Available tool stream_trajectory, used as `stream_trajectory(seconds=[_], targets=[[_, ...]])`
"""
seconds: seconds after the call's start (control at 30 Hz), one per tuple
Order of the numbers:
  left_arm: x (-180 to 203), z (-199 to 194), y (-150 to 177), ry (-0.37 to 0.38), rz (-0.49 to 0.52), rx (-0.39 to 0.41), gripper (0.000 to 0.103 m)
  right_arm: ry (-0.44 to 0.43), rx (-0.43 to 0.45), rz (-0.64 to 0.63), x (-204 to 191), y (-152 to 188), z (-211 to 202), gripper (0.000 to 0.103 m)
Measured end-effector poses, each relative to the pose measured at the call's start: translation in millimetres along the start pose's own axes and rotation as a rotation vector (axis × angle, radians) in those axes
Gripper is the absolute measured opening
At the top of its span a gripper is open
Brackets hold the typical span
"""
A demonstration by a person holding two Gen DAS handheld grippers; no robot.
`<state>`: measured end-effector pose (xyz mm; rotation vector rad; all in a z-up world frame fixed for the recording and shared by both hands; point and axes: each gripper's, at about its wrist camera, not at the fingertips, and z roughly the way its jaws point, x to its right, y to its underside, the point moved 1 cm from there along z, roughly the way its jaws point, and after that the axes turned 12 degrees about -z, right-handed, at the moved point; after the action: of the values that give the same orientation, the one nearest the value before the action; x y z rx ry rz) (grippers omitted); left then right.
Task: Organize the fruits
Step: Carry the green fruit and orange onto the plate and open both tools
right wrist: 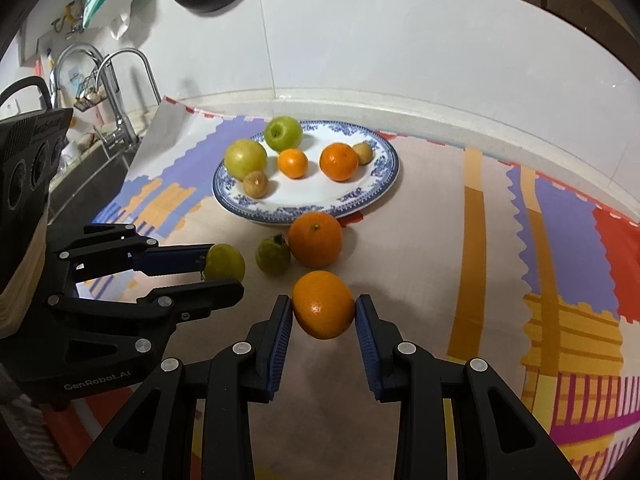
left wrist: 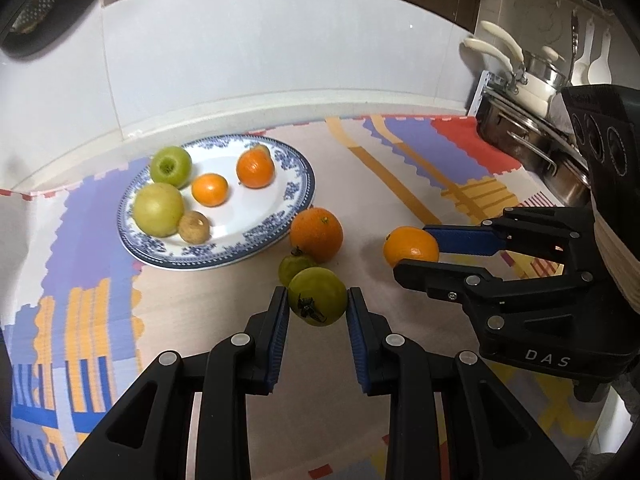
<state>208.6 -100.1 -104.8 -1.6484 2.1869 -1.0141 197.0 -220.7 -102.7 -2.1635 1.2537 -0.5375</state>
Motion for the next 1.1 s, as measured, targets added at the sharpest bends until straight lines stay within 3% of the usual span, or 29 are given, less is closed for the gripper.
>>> stream_trajectory(seconds=[0.57,1.1], targets=[[-12.3,-43.9,-25.7,-0.038,0.022,0.148,0.029,0.030,0.123,0.043,-11.5,-31.8,-29.8,0.033],[-28.2,-32.9,-70.0,-0.069,0.028,0.203,0.029,0.021,0.163,0.001,0.9,-82.9,-12.9,0.033]])
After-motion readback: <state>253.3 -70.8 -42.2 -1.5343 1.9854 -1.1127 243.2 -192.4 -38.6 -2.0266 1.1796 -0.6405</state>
